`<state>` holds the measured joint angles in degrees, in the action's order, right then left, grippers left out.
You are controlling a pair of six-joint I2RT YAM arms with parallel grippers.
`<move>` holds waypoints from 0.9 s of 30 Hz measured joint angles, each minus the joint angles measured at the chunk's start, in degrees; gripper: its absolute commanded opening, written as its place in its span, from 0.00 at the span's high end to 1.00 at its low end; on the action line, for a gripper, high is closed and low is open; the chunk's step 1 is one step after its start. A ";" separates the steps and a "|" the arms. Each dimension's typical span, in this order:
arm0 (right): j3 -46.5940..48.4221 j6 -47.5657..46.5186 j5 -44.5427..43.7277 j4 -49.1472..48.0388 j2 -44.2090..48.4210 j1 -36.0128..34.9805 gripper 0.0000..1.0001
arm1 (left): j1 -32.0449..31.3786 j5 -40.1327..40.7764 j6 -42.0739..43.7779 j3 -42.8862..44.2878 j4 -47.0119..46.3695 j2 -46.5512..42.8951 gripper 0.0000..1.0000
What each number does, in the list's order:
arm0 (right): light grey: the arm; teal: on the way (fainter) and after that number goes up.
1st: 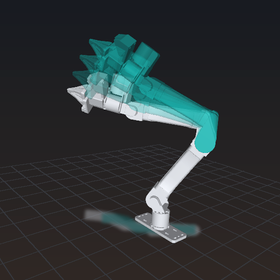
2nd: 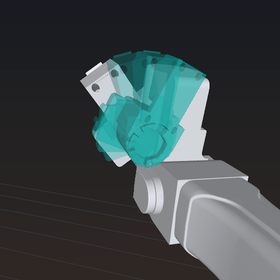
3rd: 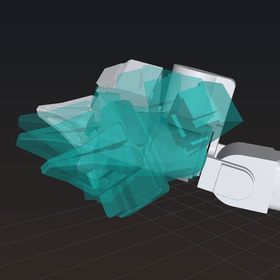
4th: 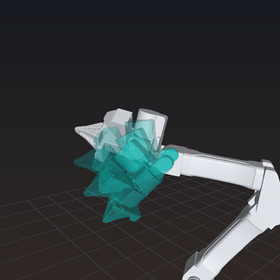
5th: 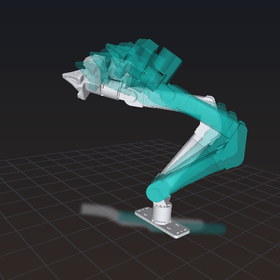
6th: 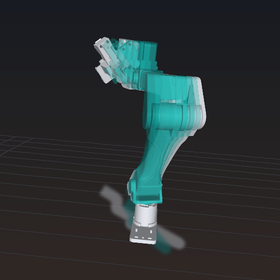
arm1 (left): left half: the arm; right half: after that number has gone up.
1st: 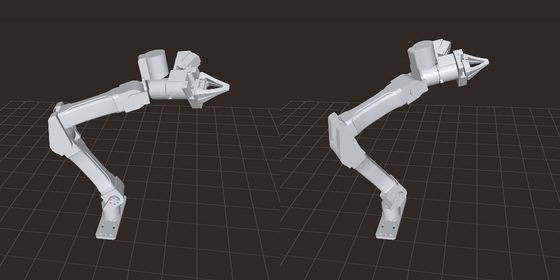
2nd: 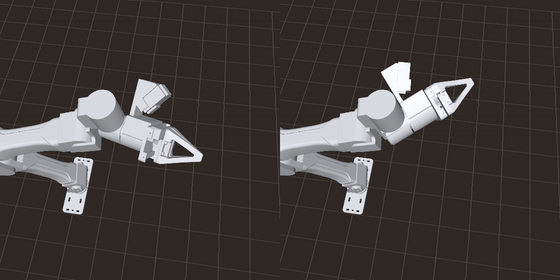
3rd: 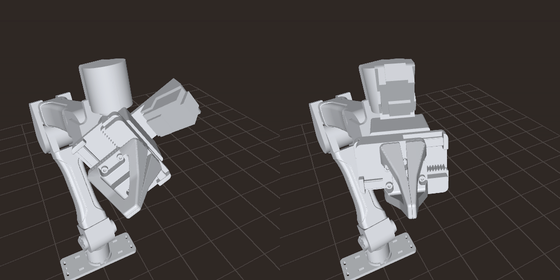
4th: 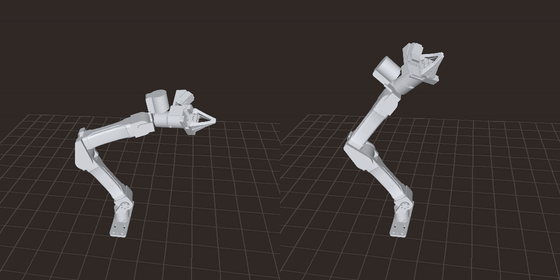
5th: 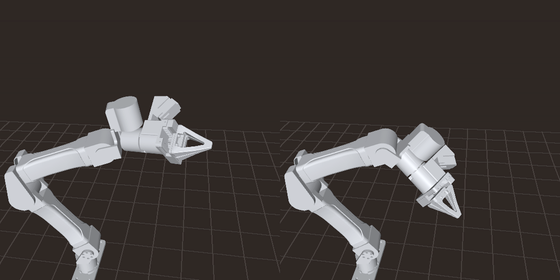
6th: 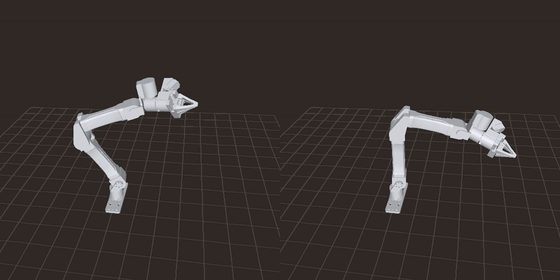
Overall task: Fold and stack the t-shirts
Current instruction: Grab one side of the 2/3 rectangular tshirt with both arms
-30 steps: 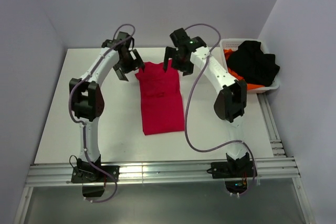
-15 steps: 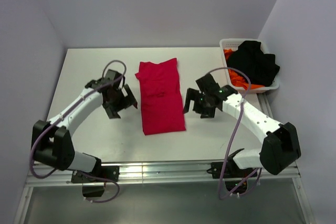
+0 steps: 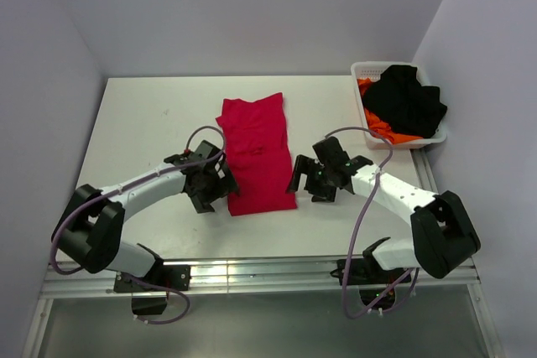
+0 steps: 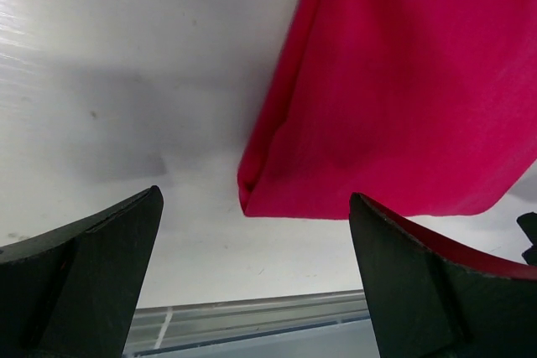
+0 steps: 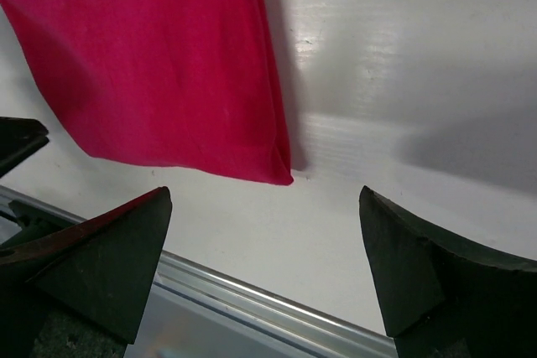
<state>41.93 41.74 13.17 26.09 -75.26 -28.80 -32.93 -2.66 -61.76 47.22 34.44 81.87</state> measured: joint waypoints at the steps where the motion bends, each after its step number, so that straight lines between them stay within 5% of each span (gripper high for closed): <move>1: -0.07 0.02 0.11 -0.46 -0.24 -0.04 0.00 | -0.61 0.00 -0.74 -0.20 -0.74 0.48 0.01; 10: -2.34 0.85 1.75 -5.88 -2.08 -0.11 0.03 | -8.00 1.88 -7.43 -0.55 -2.75 3.80 0.02; 19: -5.33 2.08 3.06 -9.18 -3.80 -1.33 0.41 | -9.97 4.35 -12.81 -2.27 -3.52 2.75 0.07; 27: -5.64 2.23 3.52 -11.43 -6.19 -2.54 0.54 | -10.03 6.08 -15.56 -3.50 -3.63 1.60 0.12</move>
<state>36.29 43.97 16.69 14.66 -81.45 -31.33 -42.96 3.42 -77.32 43.72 30.81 83.46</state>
